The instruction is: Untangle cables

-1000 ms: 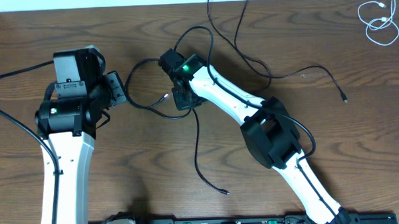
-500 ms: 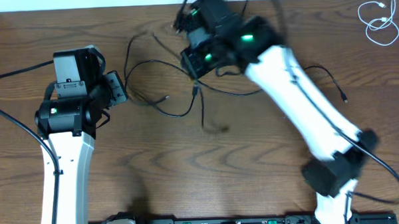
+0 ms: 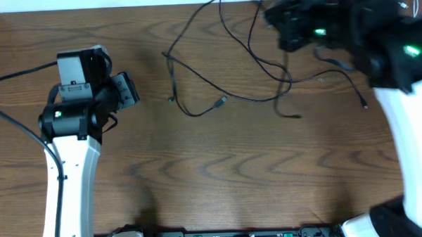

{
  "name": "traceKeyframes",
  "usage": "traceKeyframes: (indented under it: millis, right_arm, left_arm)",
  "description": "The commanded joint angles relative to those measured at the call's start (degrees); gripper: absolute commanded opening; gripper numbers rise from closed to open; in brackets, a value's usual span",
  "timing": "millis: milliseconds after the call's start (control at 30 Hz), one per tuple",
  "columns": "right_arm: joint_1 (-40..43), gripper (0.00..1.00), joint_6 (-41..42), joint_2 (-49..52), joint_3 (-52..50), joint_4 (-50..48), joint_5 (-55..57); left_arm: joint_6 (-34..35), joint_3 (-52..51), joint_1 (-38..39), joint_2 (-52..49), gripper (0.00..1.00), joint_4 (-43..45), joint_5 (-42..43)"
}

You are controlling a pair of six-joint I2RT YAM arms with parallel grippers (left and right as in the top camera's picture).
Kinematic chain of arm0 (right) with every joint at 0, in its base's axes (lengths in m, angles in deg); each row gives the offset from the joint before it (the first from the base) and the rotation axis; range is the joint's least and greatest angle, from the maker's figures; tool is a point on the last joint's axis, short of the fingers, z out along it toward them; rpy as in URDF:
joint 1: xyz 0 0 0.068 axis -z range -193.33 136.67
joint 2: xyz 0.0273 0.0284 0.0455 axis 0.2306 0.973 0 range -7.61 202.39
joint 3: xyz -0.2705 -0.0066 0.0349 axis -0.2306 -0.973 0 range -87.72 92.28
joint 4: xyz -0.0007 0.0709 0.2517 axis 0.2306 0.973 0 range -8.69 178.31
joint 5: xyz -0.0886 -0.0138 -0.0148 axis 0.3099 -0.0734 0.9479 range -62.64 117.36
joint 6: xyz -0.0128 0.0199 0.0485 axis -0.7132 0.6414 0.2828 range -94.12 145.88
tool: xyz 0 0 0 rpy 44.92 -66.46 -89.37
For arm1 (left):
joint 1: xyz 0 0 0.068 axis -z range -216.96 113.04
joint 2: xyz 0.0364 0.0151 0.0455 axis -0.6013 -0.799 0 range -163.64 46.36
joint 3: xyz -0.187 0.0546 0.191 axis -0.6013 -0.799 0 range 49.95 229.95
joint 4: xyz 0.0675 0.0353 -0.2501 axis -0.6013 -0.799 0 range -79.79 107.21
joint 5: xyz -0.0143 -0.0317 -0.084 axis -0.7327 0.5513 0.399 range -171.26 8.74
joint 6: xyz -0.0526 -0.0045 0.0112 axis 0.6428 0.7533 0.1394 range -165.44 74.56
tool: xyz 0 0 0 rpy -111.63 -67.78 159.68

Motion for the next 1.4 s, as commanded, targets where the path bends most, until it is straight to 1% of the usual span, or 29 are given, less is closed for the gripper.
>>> traceKeyframes:
  millis: [0, 100, 267, 300, 367, 500, 567, 633, 667, 700, 767, 933, 1000, 1067, 1133, 1167, 1233, 1267, 1300, 1367]
  right_arm:
    - [2.05, 0.01, -0.55, -4.90, 0.42, 0.00, -0.28]
    - [3.34, 0.01, -0.57, -7.93, 0.42, 0.35, -0.17]
    - [5.77, 0.01, -0.59, -10.38, 0.42, 1.70, -0.07]
    - [6.62, 0.01, -0.59, -10.60, 0.42, 2.21, -0.07]
    - [7.39, 0.01, -0.57, -10.64, 0.42, 2.64, -0.09]
    - [7.65, 0.01, -0.57, -10.62, 0.42, 3.69, -0.07]
    - [7.65, 0.01, -0.76, -10.60, 0.39, 4.31, 0.02]
    - [7.65, 0.01, -0.74, -10.49, 0.39, 4.98, 1.07]
    - [7.65, 0.01, -0.74, -10.40, 0.39, 5.25, 1.51]
    - [7.65, 0.01, -0.74, -10.32, 0.39, 5.55, 1.66]
    - [7.65, 0.01, -0.76, -10.16, 0.39, 5.81, 1.66]
    - [7.65, 0.01, -0.76, -10.01, 0.39, 6.03, 1.66]
    - [7.65, 0.01, -0.81, -10.01, 0.39, 6.12, 1.68]
    - [7.69, 0.01, -1.22, -10.01, 0.39, 6.12, 1.73]
    - [7.69, 0.01, -1.22, -10.01, 0.39, 5.44, 2.10]
    - [7.69, 0.01, -1.22, -10.05, 0.42, 4.70, 2.10]
    - [7.69, 0.01, -1.22, -10.32, 0.42, 2.67, 2.16]
    - [7.69, 0.01, -1.20, -10.51, 0.48, 1.62, 2.47]
    - [7.69, 0.01, -1.20, -10.75, 0.61, 0.09, 3.69]
    - [8.20, 0.01, -1.20, -11.30, 2.05, -2.97, 9.18]
  left_arm:
    - [-0.42, 1.18, -0.09, -4.20, 0.67, 2.05, 3.98]
    - [-0.48, 1.18, -0.09, -7.93, 0.69, 4.61, 7.96]
    - [-7.48, 1.18, -0.02, -14.05, 0.71, 9.86, 21.14]
    - [-9.07, 1.18, 0.00, -16.26, 0.73, 11.69, 24.83]
    - [-9.42, 1.18, 0.26, -18.29, 0.74, 13.25, 25.97]
    - [-9.42, 1.18, 1.81, -22.80, 0.76, 15.80, 26.60]
    - [-9.38, 1.18, 3.21, -24.50, 0.80, 17.38, 26.58]
    - [-9.14, 1.18, 4.98, -25.07, 0.88, 20.06, 26.53]
    - [-9.07, 1.18, 5.25, -25.07, 0.89, 20.52, 26.56]
    - [-8.07, 1.18, 6.08, -25.07, 0.92, 22.23, 26.49]
    - [-6.47, 1.18, 6.80, -25.27, 0.92, 23.65, 25.57]
    - [1.57, 1.18, 9.49, -28.28, 0.91, 25.24, 17.27]
    - [2.75, 1.18, 9.86, -29.42, 0.86, 25.49, 16.76]
    - [3.17, 1.18, 9.84, -30.23, 0.70, 25.73, 16.72]
    - [3.17, 1.18, 9.79, -30.97, 0.56, 26.53, 16.39]
    - [3.72, 1.18, 9.79, -31.30, 0.40, 26.91, 14.99]
    - [5.40, 1.18, 9.79, -31.41, 0.19, 26.80, 11.61]
    - [5.77, 1.18, 9.79, -31.41, 0.10, 26.71, 10.82]
    - [6.21, 1.18, 9.79, -31.41, 0.07, 26.64, 9.44]
    - [6.16, 1.18, 9.79, -31.41, 0.07, 26.18, 6.86]
